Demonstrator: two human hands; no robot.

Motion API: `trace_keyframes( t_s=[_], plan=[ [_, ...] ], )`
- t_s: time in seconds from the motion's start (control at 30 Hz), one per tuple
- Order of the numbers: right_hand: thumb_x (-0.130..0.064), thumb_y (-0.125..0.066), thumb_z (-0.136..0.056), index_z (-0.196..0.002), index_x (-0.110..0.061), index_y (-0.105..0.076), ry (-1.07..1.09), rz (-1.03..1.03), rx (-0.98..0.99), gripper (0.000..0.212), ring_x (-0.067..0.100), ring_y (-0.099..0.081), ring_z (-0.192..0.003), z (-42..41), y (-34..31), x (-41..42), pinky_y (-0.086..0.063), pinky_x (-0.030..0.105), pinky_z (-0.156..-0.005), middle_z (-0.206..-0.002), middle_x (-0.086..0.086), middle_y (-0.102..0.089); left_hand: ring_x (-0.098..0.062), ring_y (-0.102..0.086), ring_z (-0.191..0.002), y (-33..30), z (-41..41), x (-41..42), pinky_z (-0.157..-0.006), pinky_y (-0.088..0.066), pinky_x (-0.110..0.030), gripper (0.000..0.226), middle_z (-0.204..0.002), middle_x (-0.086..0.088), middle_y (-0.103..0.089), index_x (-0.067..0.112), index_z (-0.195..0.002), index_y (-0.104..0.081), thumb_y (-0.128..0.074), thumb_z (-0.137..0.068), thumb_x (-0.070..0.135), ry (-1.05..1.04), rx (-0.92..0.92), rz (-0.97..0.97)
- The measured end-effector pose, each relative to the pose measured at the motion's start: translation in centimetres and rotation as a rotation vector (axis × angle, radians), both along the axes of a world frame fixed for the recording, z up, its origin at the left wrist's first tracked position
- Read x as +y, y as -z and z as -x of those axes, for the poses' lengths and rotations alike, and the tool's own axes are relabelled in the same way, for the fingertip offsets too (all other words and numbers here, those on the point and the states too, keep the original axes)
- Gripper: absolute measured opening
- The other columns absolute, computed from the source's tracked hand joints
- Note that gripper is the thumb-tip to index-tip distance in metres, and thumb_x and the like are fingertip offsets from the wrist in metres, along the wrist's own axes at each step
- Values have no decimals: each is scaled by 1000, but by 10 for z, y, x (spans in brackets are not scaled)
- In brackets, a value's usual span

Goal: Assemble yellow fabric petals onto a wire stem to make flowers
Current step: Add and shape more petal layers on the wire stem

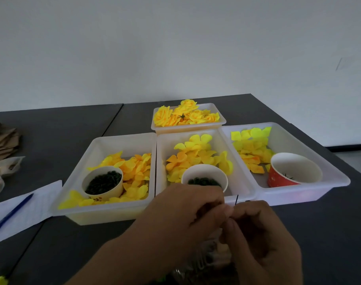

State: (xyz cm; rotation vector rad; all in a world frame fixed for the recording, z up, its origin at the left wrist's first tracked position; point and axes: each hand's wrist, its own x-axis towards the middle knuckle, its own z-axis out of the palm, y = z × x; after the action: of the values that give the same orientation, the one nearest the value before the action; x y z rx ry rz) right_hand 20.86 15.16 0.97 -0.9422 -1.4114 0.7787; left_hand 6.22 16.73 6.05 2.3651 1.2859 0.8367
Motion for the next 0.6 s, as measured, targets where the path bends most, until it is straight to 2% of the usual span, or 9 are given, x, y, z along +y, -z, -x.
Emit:
trace_keyframes(
  t_s=[0.03,0.1,0.17,0.23,0.3,0.4,0.47,0.53,0.6],
  plan=[
    [-28,-69,-72,-78,-31,-61,32,-74,-53,10,8,-67,-56,1,1,1,-55,33,-55,-61,-11,-67,-5,-49,-61,3,-2,0,-53,-29,-16,28,-69,10,-53,28,-72,-51,-47,-93,46,-46,-41,-7],
    [-23,-67,-75,-76,-32,-59,47,-87,-30,12,7,-66,-53,1,6,4,-53,24,-51,-59,-12,-66,-2,-51,-66,9,-9,0,-57,-32,-13,21,-72,13,-56,31,-75,-55,-50,-88,46,-120,-105,-38],
    [-23,-67,-79,-76,-32,-61,41,-75,38,11,7,-66,-53,2,8,6,-52,18,-51,-60,-13,-67,-3,-58,-73,15,-14,0,-58,-39,-11,13,-77,16,-61,32,-78,-59,-55,-87,41,-157,-212,-44],
    [-33,-70,-85,-76,-33,-63,21,-21,84,12,7,-66,-54,4,5,6,-52,16,-51,-60,-12,-68,-4,-63,-76,19,-17,0,-59,-43,-9,7,-78,18,-64,33,-81,-64,-61,-86,34,-155,-341,-10],
    [-32,-65,-76,-71,-33,-64,11,39,143,5,9,-65,-53,2,5,6,-51,16,-52,-58,-7,-67,-4,-64,-79,23,-20,2,-61,-47,-11,5,-81,16,-66,34,-81,-66,-63,-85,33,-158,-468,55],
    [-11,-58,-80,-73,-18,-65,19,58,182,11,13,-62,-52,-6,10,10,-52,19,-52,-59,-2,-65,-6,-65,-77,25,-21,12,-61,-47,-13,8,-82,12,-67,36,-81,-64,-57,-83,40,-178,-581,81],
    [9,-52,-86,-78,-7,-62,62,72,197,20,16,-62,-54,-13,18,13,-54,24,-53,-65,2,-66,-8,-65,-68,25,-18,23,-57,-45,-14,10,-79,5,-67,28,-81,-62,-56,-90,28,-146,-671,81],
    [17,-47,-87,-81,-5,-60,118,69,193,27,17,-62,-58,-17,25,15,-54,25,-55,-70,4,-66,-10,-63,-62,27,-15,35,-54,-45,-16,13,-73,0,-67,19,-84,-61,-53,-93,15,-146,-734,64],
    [18,-49,-85,-82,-12,-61,200,50,153,32,15,-62,-65,-20,33,21,-53,20,-59,-77,2,-66,-10,-65,-66,30,-15,43,-55,-47,-17,13,-75,1,-70,17,-87,-64,-56,-94,8,-150,-743,63]
  ],
)
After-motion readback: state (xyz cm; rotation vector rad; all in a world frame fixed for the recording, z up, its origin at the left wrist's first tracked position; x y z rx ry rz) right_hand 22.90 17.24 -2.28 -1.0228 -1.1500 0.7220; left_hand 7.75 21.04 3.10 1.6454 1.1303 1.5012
